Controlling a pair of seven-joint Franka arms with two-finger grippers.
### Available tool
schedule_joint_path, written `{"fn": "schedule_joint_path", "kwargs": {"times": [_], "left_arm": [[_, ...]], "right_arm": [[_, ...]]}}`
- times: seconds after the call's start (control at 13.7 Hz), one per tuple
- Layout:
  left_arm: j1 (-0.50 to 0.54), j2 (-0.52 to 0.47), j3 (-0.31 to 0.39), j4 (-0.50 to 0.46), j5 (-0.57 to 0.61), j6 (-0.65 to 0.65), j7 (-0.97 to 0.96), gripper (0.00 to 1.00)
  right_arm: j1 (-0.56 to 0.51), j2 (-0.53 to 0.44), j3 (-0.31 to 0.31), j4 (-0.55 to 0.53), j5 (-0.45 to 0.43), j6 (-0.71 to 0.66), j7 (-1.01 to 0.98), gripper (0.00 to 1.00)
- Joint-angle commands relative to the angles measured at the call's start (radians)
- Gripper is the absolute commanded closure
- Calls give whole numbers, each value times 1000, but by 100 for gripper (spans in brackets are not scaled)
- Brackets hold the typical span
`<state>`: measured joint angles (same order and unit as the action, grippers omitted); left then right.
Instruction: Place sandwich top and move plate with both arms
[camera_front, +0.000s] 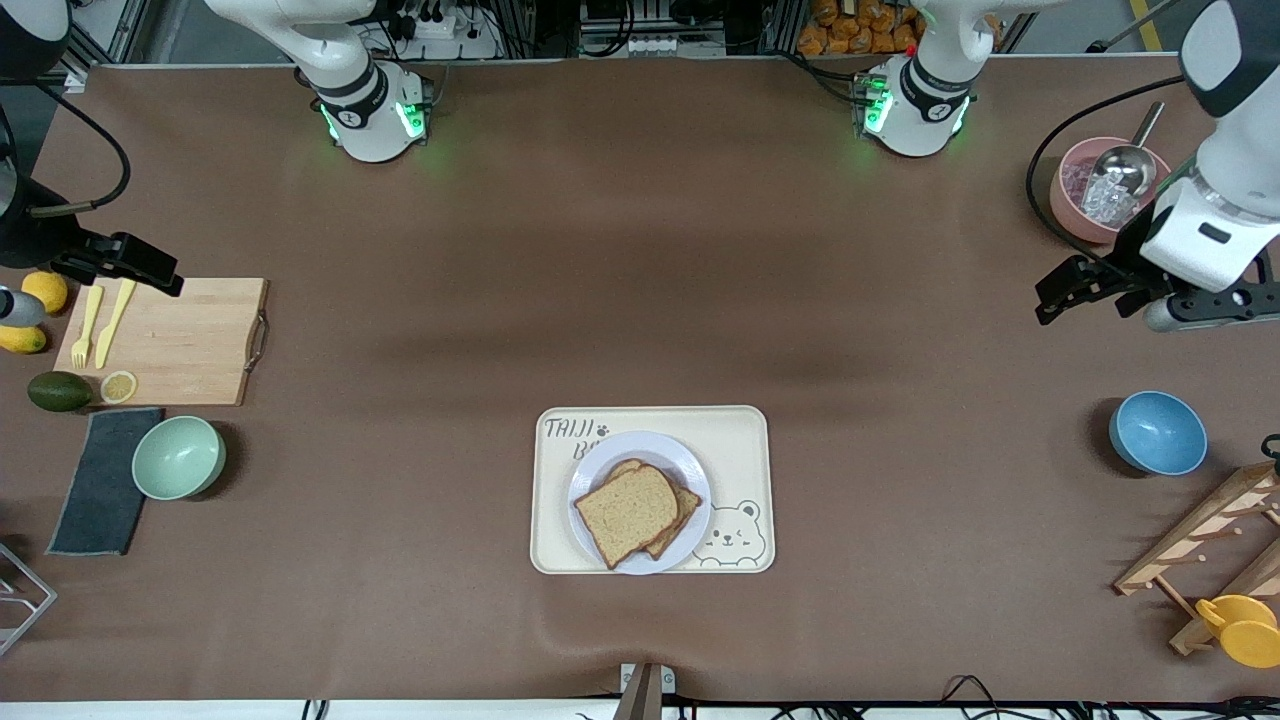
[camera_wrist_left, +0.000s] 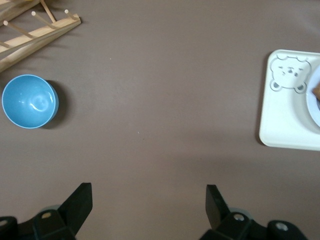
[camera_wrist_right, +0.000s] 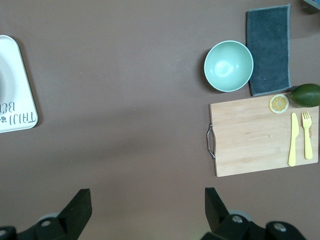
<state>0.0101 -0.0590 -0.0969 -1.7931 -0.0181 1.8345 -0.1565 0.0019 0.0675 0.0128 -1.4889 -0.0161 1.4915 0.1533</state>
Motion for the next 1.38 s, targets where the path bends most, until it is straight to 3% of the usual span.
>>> {"fn": "schedule_joint_path", "kwargs": {"times": [0.0,0.22,1.31], "left_arm": [[-28,17,2,124,27,-145,34,0],[-33,14,2,182,26,-228,64,0],[-28,11,-11,202,43,-245,152,0]], "right_arm": [[-14,-2,7,-2,-1,-1,6,0],[-14,-2,7,-2,-1,-1,8,0],[-25,-2,7,-2,1,-1,9,0]]}}
